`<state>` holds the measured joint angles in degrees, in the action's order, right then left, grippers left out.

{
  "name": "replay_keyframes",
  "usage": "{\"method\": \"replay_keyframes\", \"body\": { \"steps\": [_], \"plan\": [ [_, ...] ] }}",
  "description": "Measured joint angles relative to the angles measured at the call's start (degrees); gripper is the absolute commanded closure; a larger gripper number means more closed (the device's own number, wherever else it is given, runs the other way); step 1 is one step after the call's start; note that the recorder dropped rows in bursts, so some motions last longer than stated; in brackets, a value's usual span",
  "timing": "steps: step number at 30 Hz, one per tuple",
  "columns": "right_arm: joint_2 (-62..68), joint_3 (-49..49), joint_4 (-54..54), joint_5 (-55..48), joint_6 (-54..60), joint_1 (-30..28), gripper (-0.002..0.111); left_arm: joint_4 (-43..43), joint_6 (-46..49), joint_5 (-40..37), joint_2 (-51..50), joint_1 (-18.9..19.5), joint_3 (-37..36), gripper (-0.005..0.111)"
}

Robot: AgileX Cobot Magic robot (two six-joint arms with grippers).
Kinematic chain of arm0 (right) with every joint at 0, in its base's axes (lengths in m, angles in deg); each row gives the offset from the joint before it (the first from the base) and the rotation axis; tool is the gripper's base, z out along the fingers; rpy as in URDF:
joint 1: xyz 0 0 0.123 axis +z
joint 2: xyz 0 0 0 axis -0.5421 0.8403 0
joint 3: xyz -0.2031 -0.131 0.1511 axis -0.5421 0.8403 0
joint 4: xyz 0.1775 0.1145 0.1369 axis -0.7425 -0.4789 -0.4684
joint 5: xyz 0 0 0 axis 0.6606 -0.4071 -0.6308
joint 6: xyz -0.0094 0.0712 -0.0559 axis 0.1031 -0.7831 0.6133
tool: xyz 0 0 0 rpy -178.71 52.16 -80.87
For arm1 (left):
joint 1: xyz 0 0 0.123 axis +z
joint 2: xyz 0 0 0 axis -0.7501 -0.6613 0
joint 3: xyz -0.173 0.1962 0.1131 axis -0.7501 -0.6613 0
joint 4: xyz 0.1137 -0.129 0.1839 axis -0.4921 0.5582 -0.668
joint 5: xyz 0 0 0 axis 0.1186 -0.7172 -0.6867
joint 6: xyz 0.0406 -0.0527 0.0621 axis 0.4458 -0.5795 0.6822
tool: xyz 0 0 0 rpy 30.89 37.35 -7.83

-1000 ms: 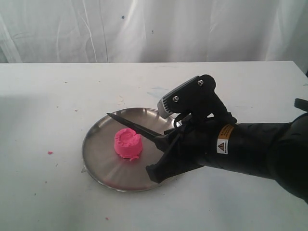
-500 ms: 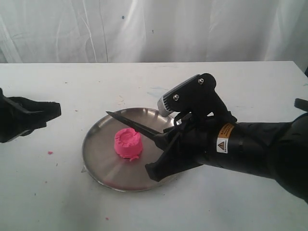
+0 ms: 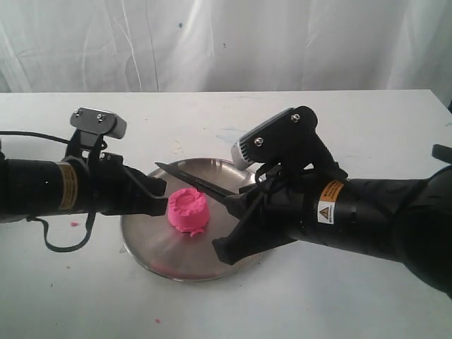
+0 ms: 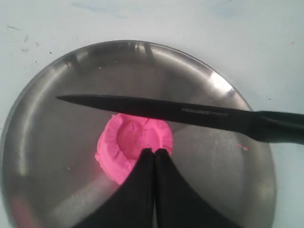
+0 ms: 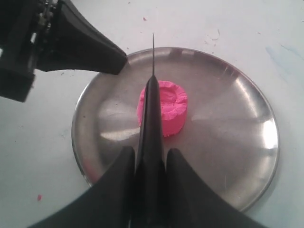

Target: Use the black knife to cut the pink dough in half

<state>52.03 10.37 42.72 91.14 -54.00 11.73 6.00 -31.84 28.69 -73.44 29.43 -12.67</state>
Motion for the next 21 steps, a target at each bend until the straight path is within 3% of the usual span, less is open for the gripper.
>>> {"method": "replay_keyframes", "body": {
  "steps": [10,21],
  "plan": [
    [-2.9,0.0,0.0,1.6,-1.3,0.0,0.108,0.4,4.9,-6.7,-6.0,0.0,6.5,0.107],
    [-5.1,-2.4,-0.1,-5.2,-2.7,0.0,0.108,4.6,8.9,-3.4,-6.7,0.0,7.3,0.107]
  ]
}}
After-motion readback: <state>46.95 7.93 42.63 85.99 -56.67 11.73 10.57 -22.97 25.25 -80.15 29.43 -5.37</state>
